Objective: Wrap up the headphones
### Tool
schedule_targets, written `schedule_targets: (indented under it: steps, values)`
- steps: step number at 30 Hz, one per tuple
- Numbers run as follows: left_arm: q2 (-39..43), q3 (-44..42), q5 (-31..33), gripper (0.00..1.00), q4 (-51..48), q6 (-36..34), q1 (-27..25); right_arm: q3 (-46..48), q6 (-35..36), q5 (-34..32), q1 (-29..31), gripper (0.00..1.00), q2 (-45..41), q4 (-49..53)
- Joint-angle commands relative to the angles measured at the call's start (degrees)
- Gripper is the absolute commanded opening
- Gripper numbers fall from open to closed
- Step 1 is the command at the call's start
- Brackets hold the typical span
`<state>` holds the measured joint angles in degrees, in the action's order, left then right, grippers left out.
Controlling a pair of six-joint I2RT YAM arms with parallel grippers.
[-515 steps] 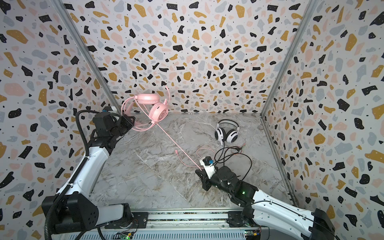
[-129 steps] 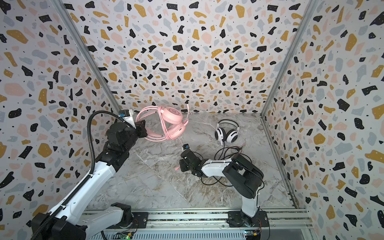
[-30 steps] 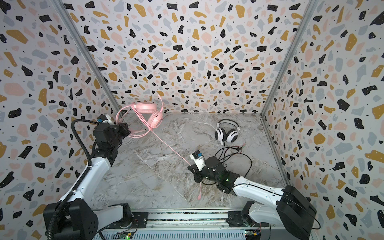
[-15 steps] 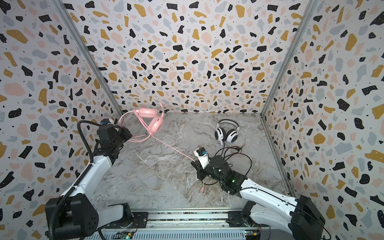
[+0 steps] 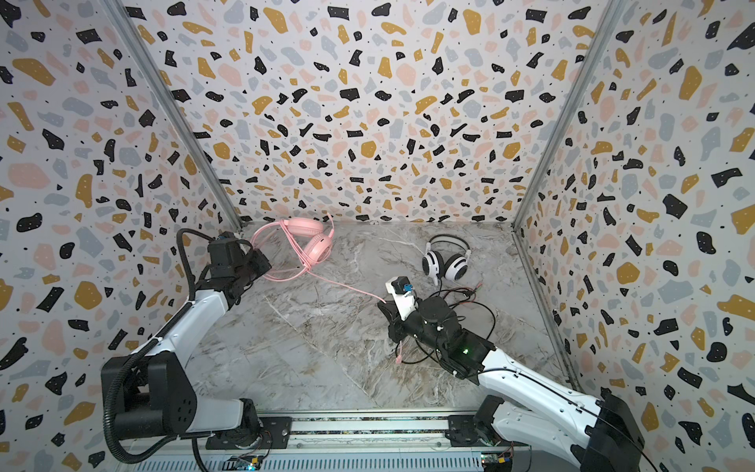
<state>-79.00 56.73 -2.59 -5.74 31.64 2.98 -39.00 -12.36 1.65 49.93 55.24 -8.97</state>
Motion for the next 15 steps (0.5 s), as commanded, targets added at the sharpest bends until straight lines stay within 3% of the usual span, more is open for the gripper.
schedule_targets:
  steps: [1, 15]
  values:
    - [0.69, 4.23, 3.76, 0.00, 3.72, -2.45, -2.81, -4.05, 1.73, -1.34, -0.41, 0.00, -1.28, 1.52]
    - [-6.39, 11.89, 12.08, 0.00, -6.77, -13.42, -17.40, -12.74, 6.15, -3.49, -1.42, 0.00, -1.51, 3.93]
